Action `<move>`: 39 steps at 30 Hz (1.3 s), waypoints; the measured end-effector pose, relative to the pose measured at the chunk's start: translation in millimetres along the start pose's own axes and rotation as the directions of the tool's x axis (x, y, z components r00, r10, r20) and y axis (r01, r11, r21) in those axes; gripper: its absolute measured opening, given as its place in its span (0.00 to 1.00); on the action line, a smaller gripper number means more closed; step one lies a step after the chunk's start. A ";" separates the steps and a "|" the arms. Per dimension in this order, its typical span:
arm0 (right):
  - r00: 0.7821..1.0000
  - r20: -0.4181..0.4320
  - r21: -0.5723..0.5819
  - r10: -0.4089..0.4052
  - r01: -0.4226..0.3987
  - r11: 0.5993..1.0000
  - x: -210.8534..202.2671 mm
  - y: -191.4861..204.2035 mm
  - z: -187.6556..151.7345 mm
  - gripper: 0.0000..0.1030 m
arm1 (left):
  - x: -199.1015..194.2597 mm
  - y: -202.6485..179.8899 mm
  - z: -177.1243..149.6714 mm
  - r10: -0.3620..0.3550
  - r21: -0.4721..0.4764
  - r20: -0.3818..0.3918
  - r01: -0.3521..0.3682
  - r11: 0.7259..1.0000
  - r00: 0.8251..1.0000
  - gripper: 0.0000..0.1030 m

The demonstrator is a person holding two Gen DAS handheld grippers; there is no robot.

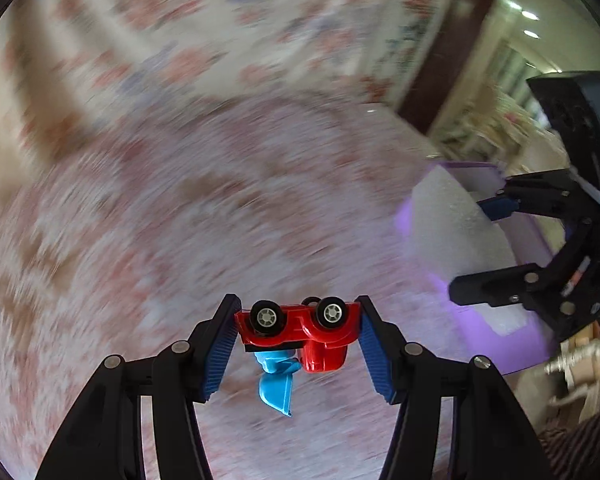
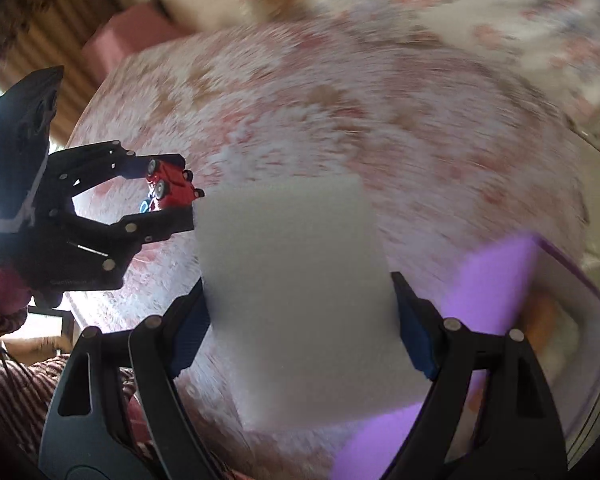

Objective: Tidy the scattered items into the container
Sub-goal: 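Lift the foam block and red car and carry both over the purple box, then open both tools to drop the red car and foam block into the box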

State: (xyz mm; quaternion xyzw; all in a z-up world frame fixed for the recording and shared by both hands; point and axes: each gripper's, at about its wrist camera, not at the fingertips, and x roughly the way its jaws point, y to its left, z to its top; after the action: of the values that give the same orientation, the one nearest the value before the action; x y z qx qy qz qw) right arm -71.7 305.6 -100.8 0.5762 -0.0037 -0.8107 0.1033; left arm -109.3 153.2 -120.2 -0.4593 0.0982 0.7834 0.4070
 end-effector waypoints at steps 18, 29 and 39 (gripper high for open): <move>0.981 -0.029 0.314 -0.190 0.189 0.931 -70.6 -153.8 -166.6 0.81 | 66.4 -237.9 91.4 -0.279 0.371 -0.089 0.292 0.882 0.956 0.56; 0.989 -0.089 0.146 -0.121 0.133 0.980 -35.2 -153.5 -150.7 0.81 | 138.2 -254.0 105.0 -0.171 0.333 -0.204 0.233 0.914 0.964 0.56; 0.993 -0.107 0.142 -0.040 0.055 0.988 -9.8 -142.1 -129.9 0.81 | 168.1 -250.3 99.3 -0.074 0.336 -0.262 0.163 0.928 0.962 0.56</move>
State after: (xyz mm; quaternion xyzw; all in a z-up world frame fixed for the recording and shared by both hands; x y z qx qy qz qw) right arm 29.6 461.1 -153.0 0.6233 -0.0433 -0.7796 0.0418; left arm -32.1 460.2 -144.1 -0.4767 0.2589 0.6639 0.5147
